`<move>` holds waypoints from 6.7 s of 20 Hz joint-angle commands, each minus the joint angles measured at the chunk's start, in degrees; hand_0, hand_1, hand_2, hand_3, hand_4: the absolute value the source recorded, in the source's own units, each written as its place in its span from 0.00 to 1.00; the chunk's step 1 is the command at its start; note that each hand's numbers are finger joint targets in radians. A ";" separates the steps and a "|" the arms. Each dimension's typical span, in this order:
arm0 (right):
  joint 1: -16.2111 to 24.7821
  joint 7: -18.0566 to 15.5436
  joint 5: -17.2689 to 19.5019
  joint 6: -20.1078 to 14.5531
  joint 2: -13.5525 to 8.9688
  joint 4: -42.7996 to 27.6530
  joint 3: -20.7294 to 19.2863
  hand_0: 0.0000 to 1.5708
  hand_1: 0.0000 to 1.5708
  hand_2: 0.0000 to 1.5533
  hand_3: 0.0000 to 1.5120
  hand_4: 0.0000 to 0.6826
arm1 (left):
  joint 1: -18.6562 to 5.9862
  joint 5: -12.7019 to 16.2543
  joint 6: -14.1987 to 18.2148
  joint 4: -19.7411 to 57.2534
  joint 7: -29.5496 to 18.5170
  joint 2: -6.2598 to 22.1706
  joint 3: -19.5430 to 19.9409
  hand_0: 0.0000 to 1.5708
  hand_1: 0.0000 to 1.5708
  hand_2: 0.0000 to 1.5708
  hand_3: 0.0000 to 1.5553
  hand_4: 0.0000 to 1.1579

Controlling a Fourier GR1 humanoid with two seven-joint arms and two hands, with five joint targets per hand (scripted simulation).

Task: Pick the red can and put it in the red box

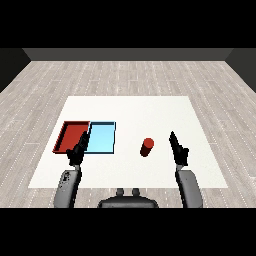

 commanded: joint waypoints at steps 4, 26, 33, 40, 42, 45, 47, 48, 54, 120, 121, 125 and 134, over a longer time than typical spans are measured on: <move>1.15 -3.25 -5.97 7.41 -4.02 2.05 -6.74 0.00 0.00 0.00 0.00 0.00 | -1.45 -0.79 0.10 1.07 2.38 -0.79 0.81 0.00 0.00 0.00 0.00 0.00; -1.24 -21.70 -11.73 17.01 -3.30 6.52 -11.15 0.00 0.00 0.00 0.00 0.00 | 2.25 0.89 -2.26 -1.97 -24.98 -5.77 -0.10 0.00 0.00 0.00 0.00 0.00; -6.43 -19.94 -13.99 19.62 -5.49 12.38 -13.16 0.00 0.00 0.00 0.00 0.00 | -2.46 4.33 -3.48 -0.93 -22.85 -3.37 4.09 0.00 0.00 0.00 0.00 0.00; -8.10 -14.44 -11.65 14.75 -1.39 10.53 -9.04 0.00 0.00 0.00 0.00 0.00 | -4.62 4.76 -3.98 7.27 -27.40 -3.60 5.71 0.00 0.00 0.00 0.00 0.00; -6.55 -18.69 -10.26 15.64 0.06 12.33 -7.42 0.00 0.00 0.00 0.00 0.00 | 1.01 6.64 -6.08 -1.12 -24.82 -2.24 5.66 0.00 0.00 0.00 0.00 0.00; -10.60 -25.39 -8.80 14.77 1.82 24.44 -8.16 0.00 0.00 0.00 0.00 0.00 | -1.17 4.53 -5.10 2.20 -25.52 -3.05 4.28 0.00 0.00 0.00 0.00 0.00; -7.64 -17.13 -11.60 15.09 1.77 14.00 -6.71 0.00 0.00 0.00 0.00 0.00 | 0.62 2.81 -2.00 -2.73 -23.81 -5.74 1.58 0.00 0.00 0.00 0.00 0.00; -10.01 -25.57 -8.87 15.78 2.62 23.95 -6.55 0.00 0.00 0.00 0.00 0.00 | -2.45 6.44 -6.64 2.66 -25.62 -1.79 6.01 0.00 0.00 0.00 0.00 0.00; -14.37 -22.42 -9.50 13.69 4.43 26.16 -5.40 0.00 0.00 0.00 0.00 0.00 | -0.32 4.50 -3.38 -2.29 -23.15 -4.49 2.95 0.00 0.00 0.00 0.00 0.00; -23.28 -24.00 -9.54 -9.30 5.81 34.71 8.76 0.91 0.91 0.92 0.90 0.91 | -3.75 5.67 -4.71 0.78 -23.15 -3.26 3.72 0.00 0.00 0.00 0.00 0.00; -21.85 -24.42 -9.14 -10.23 5.91 31.41 9.43 0.91 0.91 0.92 0.90 0.92 | -2.39 5.14 -5.17 0.96 -24.66 -2.91 3.69 0.00 0.00 0.00 0.00 0.00; -24.08 -22.36 -8.73 -8.86 4.01 29.29 7.63 0.90 0.90 0.92 0.91 0.90 | 0.33 1.91 -3.27 -4.05 -20.99 -5.13 -1.25 0.00 0.00 0.00 0.00 0.00; -14.86 -14.40 -7.73 -7.62 1.61 6.82 9.60 0.92 0.92 0.92 0.92 0.95 | -5.56 1.38 2.27 -1.63 -15.51 -6.26 -6.87 0.00 0.00 0.00 0.00 0.00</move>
